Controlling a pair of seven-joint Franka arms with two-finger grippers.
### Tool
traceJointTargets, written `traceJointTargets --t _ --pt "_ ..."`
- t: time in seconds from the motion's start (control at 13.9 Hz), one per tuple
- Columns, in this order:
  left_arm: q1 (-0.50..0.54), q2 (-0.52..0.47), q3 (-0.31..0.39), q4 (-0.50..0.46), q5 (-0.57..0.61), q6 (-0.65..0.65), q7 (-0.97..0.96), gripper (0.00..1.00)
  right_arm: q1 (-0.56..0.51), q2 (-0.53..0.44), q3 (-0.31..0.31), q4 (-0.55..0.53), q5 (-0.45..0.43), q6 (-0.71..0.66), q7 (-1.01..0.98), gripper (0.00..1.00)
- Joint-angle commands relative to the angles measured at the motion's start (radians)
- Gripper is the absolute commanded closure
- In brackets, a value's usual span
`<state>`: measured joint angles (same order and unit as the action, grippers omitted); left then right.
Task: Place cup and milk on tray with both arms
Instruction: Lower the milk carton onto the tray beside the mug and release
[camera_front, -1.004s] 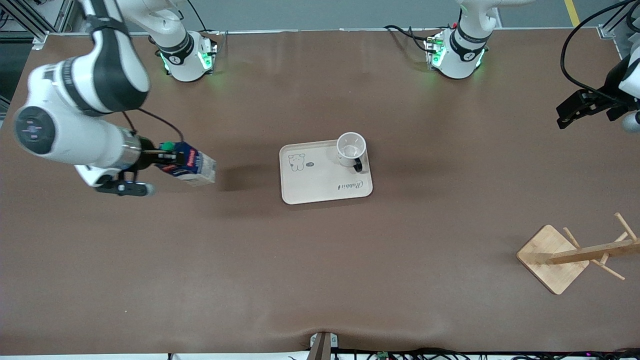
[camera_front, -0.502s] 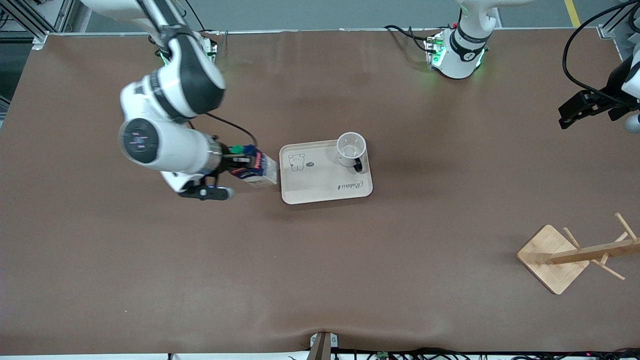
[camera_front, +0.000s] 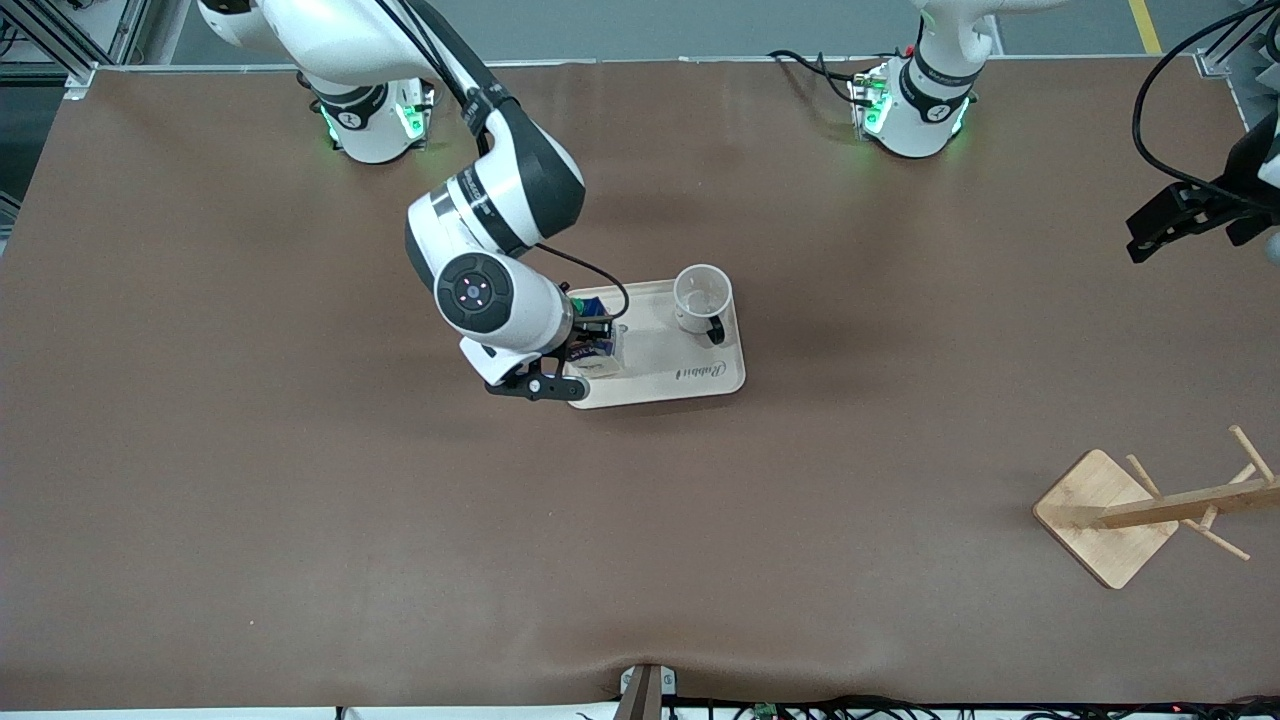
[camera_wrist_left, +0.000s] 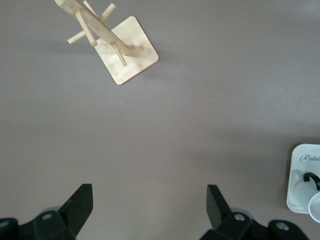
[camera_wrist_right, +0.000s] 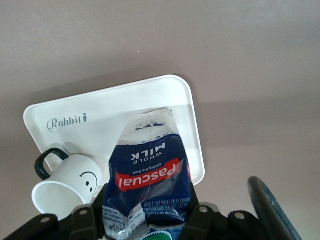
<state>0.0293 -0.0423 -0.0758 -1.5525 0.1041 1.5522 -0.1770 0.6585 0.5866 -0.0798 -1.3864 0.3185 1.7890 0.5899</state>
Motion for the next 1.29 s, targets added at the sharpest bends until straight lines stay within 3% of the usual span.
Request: traceJointTargets --t 0.0,0.29,0.36,0.43,0.5,0.57,1.22 --pt "0.015 -0.024 0.001 -0.009 -0.018 0.011 0.007 0.0 0.047 0.022 -0.015 0.036 -0.007 -0.014 0.005 1.0" --pt "0.047 0.021 0.002 0.058 -0.057 0.012 0.018 0.0 0.047 0.03 -0.015 0.033 -0.029 -0.005 0.008 0.73" --pt "0.046 0.021 0.002 0.055 -0.054 0.012 0.019 0.0 0.047 0.032 -0.015 0.033 -0.029 -0.003 0.008 0.62" --pt "0.046 0.019 0.002 0.054 -0.052 0.008 0.019 0.0 0.043 0.032 -0.015 0.03 -0.03 -0.005 0.008 0.59" --pt "0.046 0.016 0.002 0.054 -0.052 0.005 0.021 0.0 0.038 0.033 -0.015 0.03 -0.029 -0.003 0.01 0.45" --pt "0.047 0.015 0.002 0.054 -0.052 0.005 0.021 0.0 0.038 0.041 -0.015 0.03 -0.032 -0.002 -0.004 0.0" --pt "0.072 0.009 0.002 0.057 -0.052 -0.009 0.056 0.0 0.053 0.05 -0.014 0.032 -0.052 0.036 -0.002 0.0"
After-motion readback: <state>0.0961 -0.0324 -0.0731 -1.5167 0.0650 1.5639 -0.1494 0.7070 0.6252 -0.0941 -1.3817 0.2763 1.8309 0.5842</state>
